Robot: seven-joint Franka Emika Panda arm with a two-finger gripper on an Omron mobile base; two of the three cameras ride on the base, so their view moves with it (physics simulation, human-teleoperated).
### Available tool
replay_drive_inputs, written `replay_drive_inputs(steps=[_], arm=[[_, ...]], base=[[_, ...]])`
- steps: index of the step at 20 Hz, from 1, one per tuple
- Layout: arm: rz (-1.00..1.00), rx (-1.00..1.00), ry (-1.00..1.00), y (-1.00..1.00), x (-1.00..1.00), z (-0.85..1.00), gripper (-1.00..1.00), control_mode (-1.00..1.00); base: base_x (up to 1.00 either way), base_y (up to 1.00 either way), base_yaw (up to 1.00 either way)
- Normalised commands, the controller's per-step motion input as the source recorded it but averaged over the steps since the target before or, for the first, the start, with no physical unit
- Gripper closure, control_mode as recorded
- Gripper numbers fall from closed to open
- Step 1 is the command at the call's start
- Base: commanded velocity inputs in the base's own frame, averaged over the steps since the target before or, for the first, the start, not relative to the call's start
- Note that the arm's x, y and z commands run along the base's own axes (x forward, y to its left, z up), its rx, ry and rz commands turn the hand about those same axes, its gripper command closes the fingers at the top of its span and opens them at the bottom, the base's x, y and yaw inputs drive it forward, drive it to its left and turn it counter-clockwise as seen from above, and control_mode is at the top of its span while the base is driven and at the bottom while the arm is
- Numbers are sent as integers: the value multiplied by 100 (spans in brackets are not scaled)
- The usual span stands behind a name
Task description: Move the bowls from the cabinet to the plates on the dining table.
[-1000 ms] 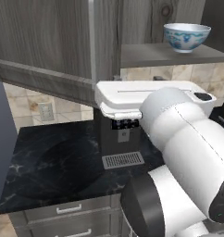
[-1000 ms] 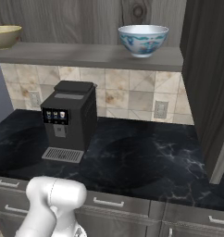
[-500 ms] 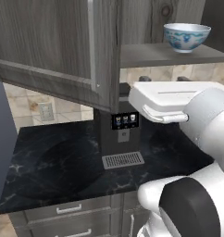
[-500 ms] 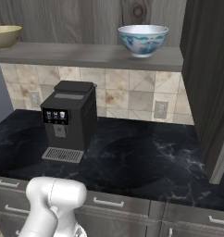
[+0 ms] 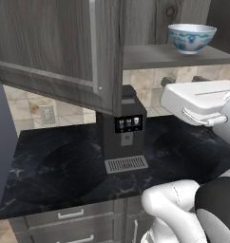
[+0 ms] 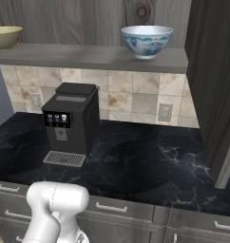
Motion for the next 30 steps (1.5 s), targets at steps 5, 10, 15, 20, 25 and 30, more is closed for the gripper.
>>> replay_drive_inputs(steps=[5, 10, 15, 20, 25, 30], arm=[[14, 3, 0, -21, 17, -3, -100, -100], [13, 3, 0, -18, 23, -2, -100, -100], [12, 4, 5, -12, 29, -3, -100, -100], [11, 3, 7, -7, 40, -2, -100, -100], [10, 4, 5, -8, 46, 0, -100, -100], [7, 2, 4, -7, 48, -5, -100, -100]], base=[[0, 0, 0], [0, 0, 0], [0, 0, 0], [0, 0, 0], [0, 0, 0], [0, 0, 0]])
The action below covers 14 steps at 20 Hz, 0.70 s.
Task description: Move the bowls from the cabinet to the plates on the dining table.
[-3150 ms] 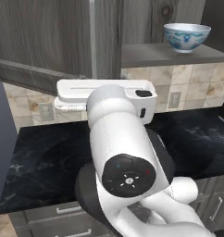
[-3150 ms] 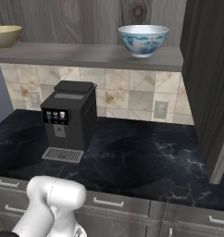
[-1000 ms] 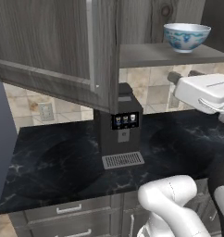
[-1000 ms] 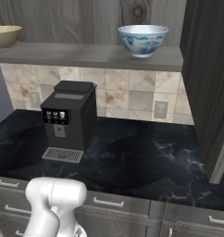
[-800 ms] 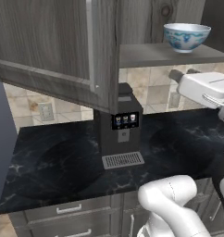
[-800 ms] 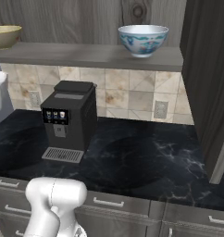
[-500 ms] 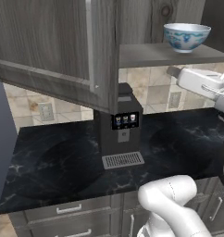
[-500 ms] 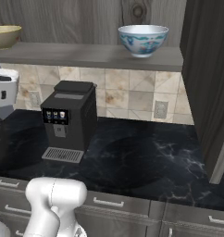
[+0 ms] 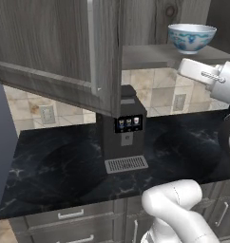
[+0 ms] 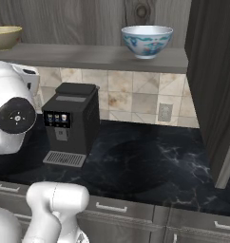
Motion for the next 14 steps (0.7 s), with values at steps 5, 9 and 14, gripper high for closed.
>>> replay_drive_inputs(steps=[5, 9, 14], arm=[[1, -8, -1, 2, 46, -12, -100, -100], [0, -12, -3, 12, 39, -8, -100, -100], [-2, -6, -6, 18, 31, 0, -100, -100]], base=[[0, 0, 0], [0, 0, 0], [0, 0, 0]])
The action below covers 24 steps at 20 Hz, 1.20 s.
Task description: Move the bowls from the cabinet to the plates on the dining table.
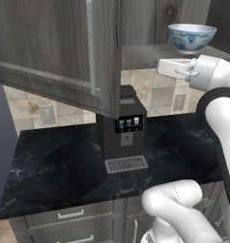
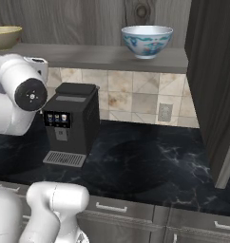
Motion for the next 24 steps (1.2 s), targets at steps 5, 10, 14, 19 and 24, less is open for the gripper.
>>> replay_drive_inputs(steps=[5, 10, 14, 19, 24], arm=[[-1, 0, -10, 26, 24, -2, -100, -100], [0, 0, -9, 27, 24, -6, -100, -100], [0, 0, -8, 11, 32, -6, -100, -100], [0, 0, -4, 9, 36, -3, -100, -100], [3, 0, -1, 22, 23, -1, -100, -100]], base=[[0, 0, 0], [0, 0, 0], [0, 0, 0], [0, 0, 0], [0, 0, 0]])
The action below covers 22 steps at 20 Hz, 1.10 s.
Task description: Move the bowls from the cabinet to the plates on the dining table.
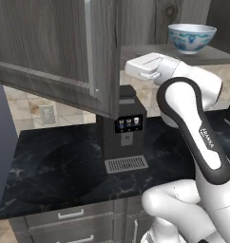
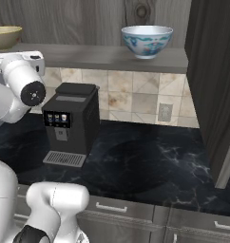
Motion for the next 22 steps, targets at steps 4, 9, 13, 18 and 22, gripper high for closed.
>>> replay_drive_inputs(steps=[4, 9, 13, 18, 22], arm=[[8, 1, 0, 28, 7, 0, -100, -100], [12, 2, 0, 23, 2, 0, -100, -100], [13, 0, -1, 24, 0, 0, -100, -100], [11, 0, -4, 29, 2, -2, -100, -100], [10, 0, -4, 25, 9, -6, -100, -100]], base=[[0, 0, 0], [0, 0, 0], [0, 0, 0], [0, 0, 0], [0, 0, 0]])
